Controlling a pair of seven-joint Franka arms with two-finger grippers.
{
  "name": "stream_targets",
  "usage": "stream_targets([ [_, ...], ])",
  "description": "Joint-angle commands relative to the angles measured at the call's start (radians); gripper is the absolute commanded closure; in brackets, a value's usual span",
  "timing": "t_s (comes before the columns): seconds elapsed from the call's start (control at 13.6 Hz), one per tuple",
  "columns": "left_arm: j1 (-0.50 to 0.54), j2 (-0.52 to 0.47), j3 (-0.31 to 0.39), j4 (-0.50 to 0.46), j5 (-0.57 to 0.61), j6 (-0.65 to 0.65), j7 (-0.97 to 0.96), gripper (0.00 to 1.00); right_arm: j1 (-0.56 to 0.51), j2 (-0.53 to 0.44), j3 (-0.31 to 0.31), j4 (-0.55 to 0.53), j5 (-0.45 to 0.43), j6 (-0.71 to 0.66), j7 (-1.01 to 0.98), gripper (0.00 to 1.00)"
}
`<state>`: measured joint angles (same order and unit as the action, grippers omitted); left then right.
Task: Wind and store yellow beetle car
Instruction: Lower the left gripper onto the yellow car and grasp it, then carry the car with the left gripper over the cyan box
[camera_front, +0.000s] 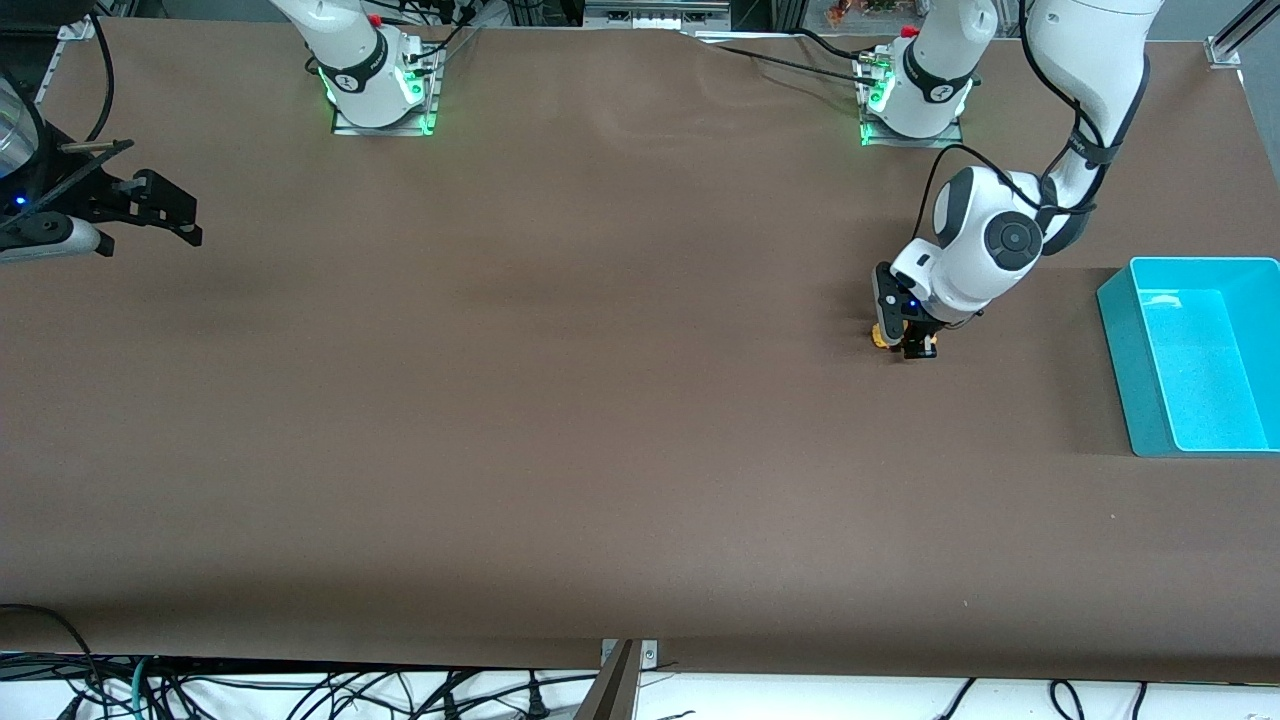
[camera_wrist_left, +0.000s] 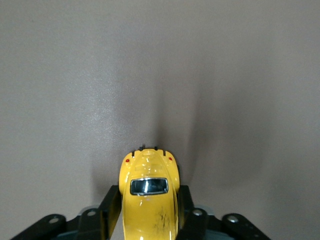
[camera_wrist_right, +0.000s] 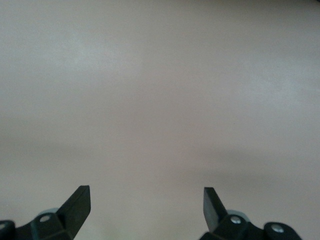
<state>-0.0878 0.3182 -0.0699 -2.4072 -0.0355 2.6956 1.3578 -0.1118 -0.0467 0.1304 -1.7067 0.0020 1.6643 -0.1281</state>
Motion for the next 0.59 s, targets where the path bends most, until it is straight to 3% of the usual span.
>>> stream_targets([
  [0.0, -0.007, 0.001, 0.004, 0.008, 0.011, 0.018, -0.002, 1.0, 0.006, 0.019, -0.003, 0.035, -0.007, -0.021, 0.01, 0.0],
  [0.22, -0.004, -0.014, 0.004, 0.031, 0.011, 0.004, 0.007, 1.0, -0.002, 0.022, -0.005, 0.036, -0.007, -0.021, 0.01, 0.0],
  [0.51, 0.016, -0.093, 0.004, 0.152, 0.02, -0.25, 0.012, 1.0, 0.0, 0.024, -0.005, 0.036, -0.005, -0.023, 0.01, 0.0],
])
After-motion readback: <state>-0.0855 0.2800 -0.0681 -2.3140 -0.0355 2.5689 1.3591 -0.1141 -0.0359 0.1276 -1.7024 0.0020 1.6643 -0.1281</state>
